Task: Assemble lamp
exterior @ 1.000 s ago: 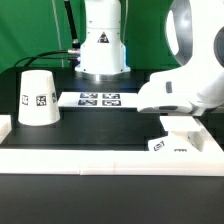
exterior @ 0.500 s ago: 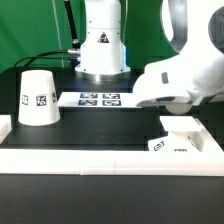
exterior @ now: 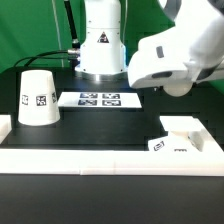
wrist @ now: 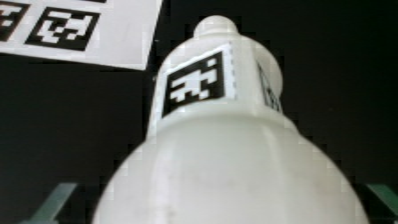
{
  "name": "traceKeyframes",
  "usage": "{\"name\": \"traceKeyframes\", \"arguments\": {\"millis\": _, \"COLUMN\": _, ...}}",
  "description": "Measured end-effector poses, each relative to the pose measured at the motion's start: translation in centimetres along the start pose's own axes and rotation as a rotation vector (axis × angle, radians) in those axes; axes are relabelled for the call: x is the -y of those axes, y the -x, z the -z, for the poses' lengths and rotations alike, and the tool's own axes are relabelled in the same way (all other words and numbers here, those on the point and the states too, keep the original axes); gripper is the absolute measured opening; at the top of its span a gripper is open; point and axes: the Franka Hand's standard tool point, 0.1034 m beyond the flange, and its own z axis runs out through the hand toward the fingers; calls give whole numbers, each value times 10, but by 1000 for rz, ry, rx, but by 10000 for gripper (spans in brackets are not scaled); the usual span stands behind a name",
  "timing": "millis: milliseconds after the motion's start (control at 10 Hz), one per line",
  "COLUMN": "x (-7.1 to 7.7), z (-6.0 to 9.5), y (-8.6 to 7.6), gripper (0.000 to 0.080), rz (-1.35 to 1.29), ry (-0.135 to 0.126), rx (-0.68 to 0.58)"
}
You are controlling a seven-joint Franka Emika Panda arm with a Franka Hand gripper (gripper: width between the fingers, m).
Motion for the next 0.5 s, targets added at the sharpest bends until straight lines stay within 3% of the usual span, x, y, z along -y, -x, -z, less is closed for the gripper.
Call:
{"name": "traceKeyframes", "arguments": {"millis": 200, "x": 1, "z": 4, "y": -10, "gripper": 577, "rz": -1, "ry": -1, "rx": -71}}
{"name": "traceKeyframes", "arguments": {"millis": 500, "x": -2, "z": 14, "y": -18, "gripper": 579, "rz": -1, "ry": 3, "rx": -315}}
